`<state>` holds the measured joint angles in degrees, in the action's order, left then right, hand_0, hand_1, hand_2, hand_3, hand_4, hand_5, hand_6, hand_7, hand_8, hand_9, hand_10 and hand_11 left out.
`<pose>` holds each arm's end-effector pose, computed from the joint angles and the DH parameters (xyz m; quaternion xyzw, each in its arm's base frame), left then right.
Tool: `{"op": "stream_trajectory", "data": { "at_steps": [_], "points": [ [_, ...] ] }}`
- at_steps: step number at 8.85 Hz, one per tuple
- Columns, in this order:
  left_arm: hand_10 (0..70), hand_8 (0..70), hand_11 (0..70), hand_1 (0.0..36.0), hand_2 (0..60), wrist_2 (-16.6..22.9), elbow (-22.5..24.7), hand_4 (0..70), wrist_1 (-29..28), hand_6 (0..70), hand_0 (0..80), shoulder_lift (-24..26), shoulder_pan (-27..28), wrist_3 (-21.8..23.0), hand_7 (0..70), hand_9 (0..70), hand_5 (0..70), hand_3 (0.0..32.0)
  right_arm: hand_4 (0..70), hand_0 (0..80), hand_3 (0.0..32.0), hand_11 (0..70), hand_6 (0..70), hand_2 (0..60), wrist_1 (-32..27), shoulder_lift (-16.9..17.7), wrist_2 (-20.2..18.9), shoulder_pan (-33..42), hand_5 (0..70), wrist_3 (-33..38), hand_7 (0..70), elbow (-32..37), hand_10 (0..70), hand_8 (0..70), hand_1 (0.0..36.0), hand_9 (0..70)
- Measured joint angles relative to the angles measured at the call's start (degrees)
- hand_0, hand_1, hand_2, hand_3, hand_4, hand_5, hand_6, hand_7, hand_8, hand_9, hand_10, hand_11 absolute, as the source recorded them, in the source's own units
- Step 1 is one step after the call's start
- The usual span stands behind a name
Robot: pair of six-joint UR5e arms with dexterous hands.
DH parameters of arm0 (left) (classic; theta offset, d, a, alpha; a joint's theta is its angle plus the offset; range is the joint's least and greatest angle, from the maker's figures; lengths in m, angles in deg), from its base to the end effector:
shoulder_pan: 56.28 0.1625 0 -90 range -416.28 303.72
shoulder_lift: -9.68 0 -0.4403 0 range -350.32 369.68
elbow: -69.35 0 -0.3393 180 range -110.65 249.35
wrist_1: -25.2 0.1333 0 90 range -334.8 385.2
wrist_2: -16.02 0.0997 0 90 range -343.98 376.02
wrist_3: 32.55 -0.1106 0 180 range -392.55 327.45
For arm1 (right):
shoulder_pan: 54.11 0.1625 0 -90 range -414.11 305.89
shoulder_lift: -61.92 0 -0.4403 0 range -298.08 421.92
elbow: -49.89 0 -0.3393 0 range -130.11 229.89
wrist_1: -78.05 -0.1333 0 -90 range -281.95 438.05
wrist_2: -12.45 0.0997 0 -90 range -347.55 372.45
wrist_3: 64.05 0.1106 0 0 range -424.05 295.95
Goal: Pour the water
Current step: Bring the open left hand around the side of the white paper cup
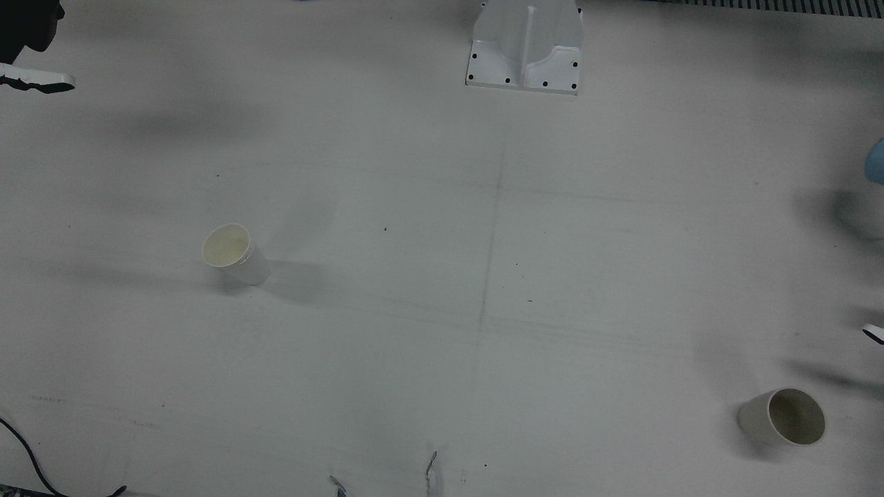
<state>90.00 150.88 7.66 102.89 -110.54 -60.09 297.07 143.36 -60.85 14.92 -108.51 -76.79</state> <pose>0.1518 -0.4915 0.7080 0.0321 0.7754 -0.5859 0.2335 0.0036 -0.4518 0.4446 0.2449 -0.7014 0.6143 0.2661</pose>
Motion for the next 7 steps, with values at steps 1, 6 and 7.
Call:
{"op": "stream_trajectory", "data": {
  "at_steps": [1,6,7],
  "points": [
    [0.9,0.0,3.4,16.1,0.0,-0.06,-1.93,4.0,-0.91,0.0,51.8,0.92,0.17,-0.21,1.3,0.6,0.0,1.8,6.4,41.4,0.0,0.0,3.2,3.1,0.00,0.05,-0.02,-0.09,1.8,-0.01,2.4,-0.02,0.0,0.4,7.1,0.1],
    [0.9,0.0,3.5,16.3,0.0,-0.56,-7.66,4.3,-6.78,0.0,52.4,3.02,1.59,-3.27,1.8,0.6,0.0,2.6,6.9,41.7,0.0,0.0,3.7,3.2,0.06,-0.09,0.00,-1.77,2.6,-0.01,4.0,-0.06,0.0,0.7,7.3,0.1],
    [0.9,0.0,3.4,16.0,0.0,-1.33,-7.84,4.5,-6.73,0.0,52.1,3.97,3.75,-3.95,1.7,0.6,0.0,2.2,6.5,41.6,0.0,0.0,3.4,2.9,0.05,-0.12,0.00,-1.87,2.4,0.02,3.4,-0.09,0.0,0.7,7.1,0.1]
  ]
}}
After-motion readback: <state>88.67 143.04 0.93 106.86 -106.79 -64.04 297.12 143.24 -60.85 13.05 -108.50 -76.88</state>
